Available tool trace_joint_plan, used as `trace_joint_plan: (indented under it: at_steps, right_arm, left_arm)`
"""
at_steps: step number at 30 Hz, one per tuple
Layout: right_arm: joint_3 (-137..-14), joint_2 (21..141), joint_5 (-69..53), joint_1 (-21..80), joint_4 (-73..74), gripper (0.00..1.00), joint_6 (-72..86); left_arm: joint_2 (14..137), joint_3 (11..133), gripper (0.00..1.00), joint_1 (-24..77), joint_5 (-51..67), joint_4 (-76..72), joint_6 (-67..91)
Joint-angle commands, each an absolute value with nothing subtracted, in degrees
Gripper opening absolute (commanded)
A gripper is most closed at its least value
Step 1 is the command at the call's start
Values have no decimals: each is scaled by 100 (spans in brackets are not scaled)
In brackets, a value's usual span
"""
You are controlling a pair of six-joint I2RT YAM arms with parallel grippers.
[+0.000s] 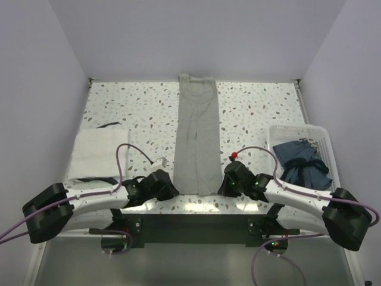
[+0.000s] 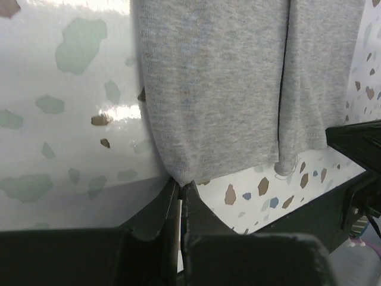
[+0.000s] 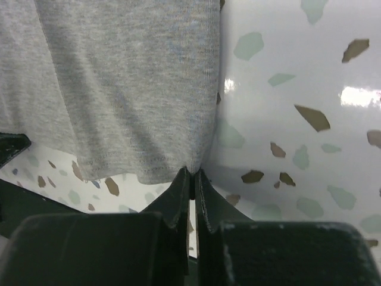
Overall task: Fold and stack the tank tops
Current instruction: Fold the tank top
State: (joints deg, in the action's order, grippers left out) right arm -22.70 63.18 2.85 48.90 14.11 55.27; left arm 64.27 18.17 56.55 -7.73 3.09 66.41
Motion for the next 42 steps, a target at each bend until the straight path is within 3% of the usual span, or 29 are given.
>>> trace_joint_plan:
  at_steps: [1,11,19,27,42]
  right_arm:
    - [-2188,5934,650,5202,2389,0,5598]
    - [-2917,5150,1985,7242,4323,0,6776]
    - [-4129,5642,3102,7085,4615,0,6145]
    - [-4359,6415,2848,6434,3789,0,5459]
    - [-4834,7092,3041,5784,2989,0,4633]
  left_arm:
    - [6425,1494,0,6054,-869,1449,6925]
    - [5916,1731,0,7461,-1169,2592,8156]
    - [5914,2935,0,7146,-1977,3146,7551]
    - [6336,3514,0,6066,-1960,2356,6391]
    - [7382,4403,0,5327,-1969,1530,5432]
